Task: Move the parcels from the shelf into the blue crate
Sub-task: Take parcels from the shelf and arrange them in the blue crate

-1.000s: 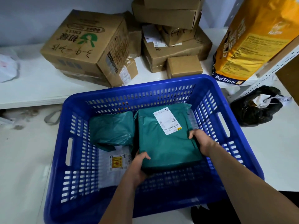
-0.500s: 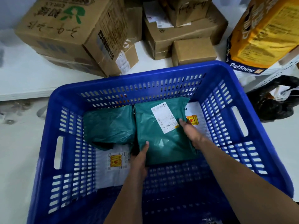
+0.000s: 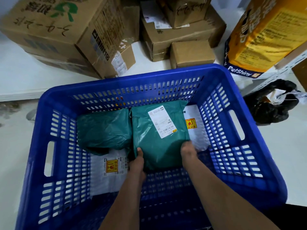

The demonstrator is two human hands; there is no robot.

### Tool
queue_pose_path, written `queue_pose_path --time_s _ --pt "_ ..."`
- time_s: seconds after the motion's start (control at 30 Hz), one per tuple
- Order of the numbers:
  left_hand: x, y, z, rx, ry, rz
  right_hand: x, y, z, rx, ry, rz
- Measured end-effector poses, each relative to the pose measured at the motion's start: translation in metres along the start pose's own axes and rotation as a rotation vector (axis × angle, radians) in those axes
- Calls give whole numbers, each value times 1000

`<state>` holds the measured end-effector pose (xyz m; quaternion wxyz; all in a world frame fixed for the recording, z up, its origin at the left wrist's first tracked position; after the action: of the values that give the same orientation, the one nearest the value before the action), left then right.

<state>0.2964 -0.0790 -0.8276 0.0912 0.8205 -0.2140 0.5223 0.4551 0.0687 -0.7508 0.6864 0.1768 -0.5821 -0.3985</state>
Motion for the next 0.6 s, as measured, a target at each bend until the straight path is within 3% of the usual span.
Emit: queue_pose_path --time_s 0.07,0.1,0.17,0.4,0.6 --pt "2 -4 -1 -30 -4 27 3 2 -3 -399 -175 -61" --pt "4 -6 -1 -54 -3 26 6 2 -5 -428 -223 -59" --pt "-3 -5 4 -101 -5 5 8 3 -1 -433 -246 0" --pt "9 -8 -5 -221 34 -15 4 1 1 -246 -293 -15" --pt "-6 1 1 -322 37 -57 -1 6 2 -331 -303 105"
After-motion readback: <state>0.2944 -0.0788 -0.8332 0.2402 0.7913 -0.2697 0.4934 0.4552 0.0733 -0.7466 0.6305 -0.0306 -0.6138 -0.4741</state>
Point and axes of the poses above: each hand's wrist, its own x-axis away from the middle knuckle, its own y-axis out of the back of the hand, z = x × y, the point moved 4 cm from there along -x, towards the middle knuckle, and after that the axes turned 2 degrees about z, right-handed, at the moved point
